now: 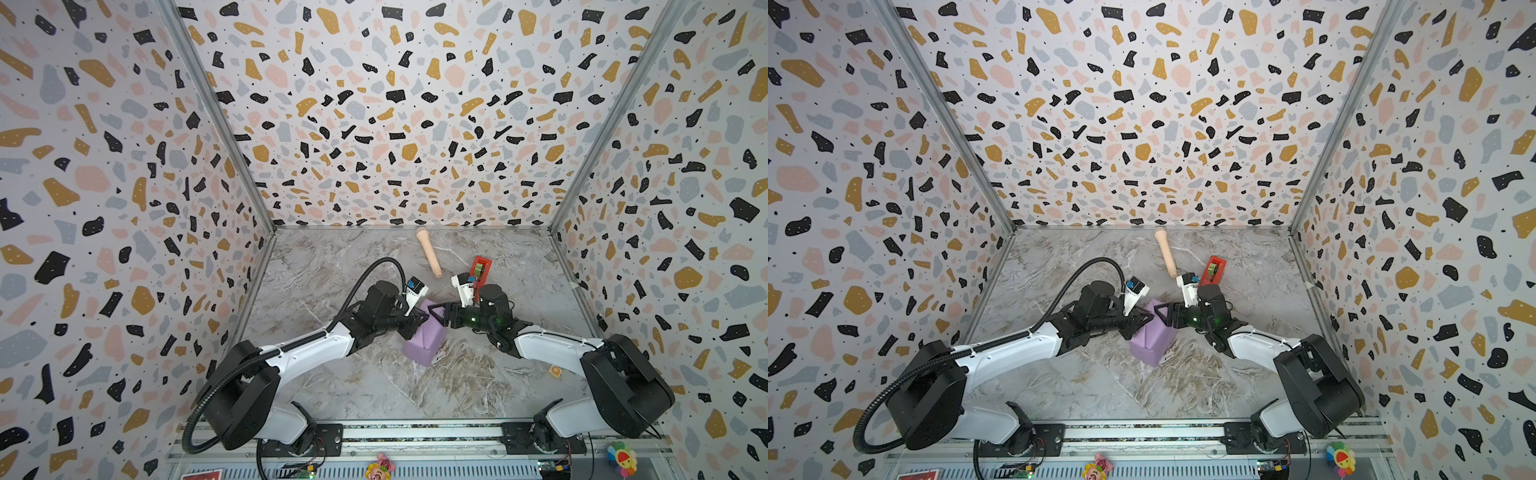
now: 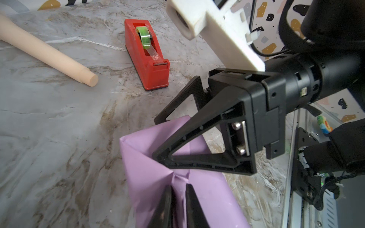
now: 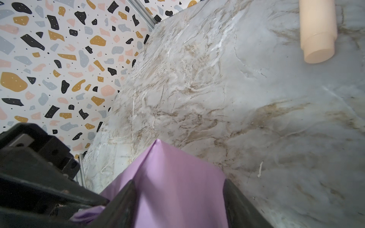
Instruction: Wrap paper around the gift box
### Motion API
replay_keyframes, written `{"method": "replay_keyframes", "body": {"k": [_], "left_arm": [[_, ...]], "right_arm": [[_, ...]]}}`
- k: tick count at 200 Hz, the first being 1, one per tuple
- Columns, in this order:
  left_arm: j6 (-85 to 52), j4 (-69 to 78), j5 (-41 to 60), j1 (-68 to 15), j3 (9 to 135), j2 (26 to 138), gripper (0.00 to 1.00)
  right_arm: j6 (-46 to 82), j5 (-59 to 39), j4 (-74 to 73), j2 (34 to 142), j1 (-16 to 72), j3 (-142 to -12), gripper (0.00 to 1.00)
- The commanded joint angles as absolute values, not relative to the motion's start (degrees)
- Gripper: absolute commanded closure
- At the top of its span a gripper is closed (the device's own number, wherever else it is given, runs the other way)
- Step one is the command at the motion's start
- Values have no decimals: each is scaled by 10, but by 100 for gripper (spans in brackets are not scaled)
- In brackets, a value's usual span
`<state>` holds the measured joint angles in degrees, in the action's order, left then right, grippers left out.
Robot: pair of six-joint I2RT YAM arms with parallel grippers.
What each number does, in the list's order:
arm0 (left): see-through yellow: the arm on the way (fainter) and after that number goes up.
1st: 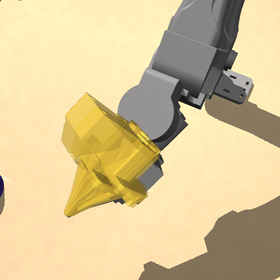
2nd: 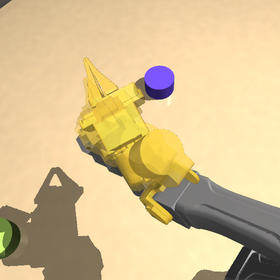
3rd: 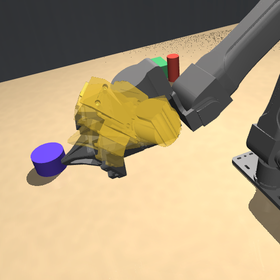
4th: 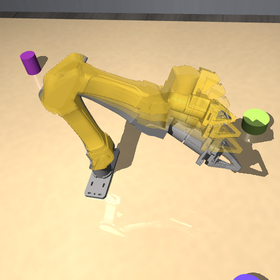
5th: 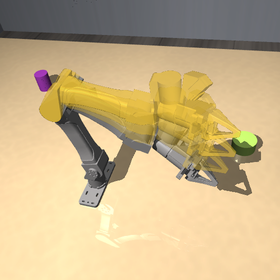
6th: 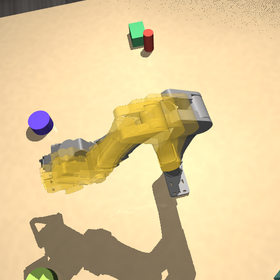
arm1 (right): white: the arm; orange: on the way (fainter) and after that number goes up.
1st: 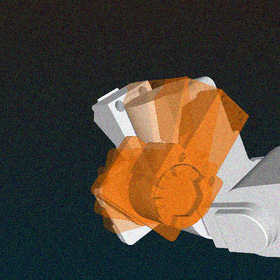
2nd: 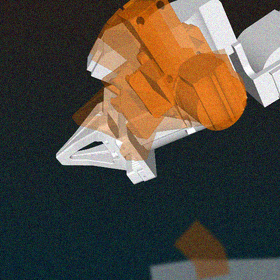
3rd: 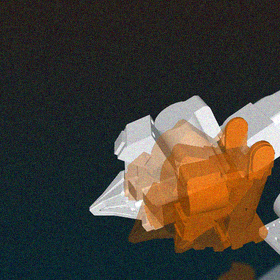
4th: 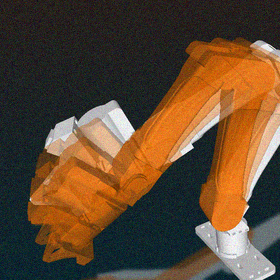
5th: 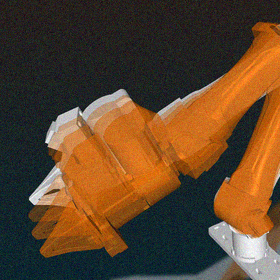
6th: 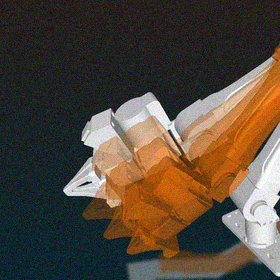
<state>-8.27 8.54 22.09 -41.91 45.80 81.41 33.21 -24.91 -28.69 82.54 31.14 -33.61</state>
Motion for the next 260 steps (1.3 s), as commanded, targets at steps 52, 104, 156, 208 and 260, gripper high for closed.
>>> {"method": "replay_keyframes", "body": {"k": [52, 104, 156, 208, 260], "left_arm": [[-79, 91, 315, -428, 454, 840, 62], [-67, 84, 304, -429, 445, 844, 59], [-62, 84, 302, -428, 444, 851, 59], [-59, 80, 297, -429, 443, 851, 58], [-64, 83, 291, -429, 446, 846, 57]], "right_arm": [[319, -224, -212, 812, 314, -329, 30], [330, -283, -216, 800, 297, -369, 26], [340, -318, -226, 827, 284, -407, 22], [328, -346, -221, 875, 294, -413, 18], [317, -335, -226, 867, 296, -364, 19]]}}
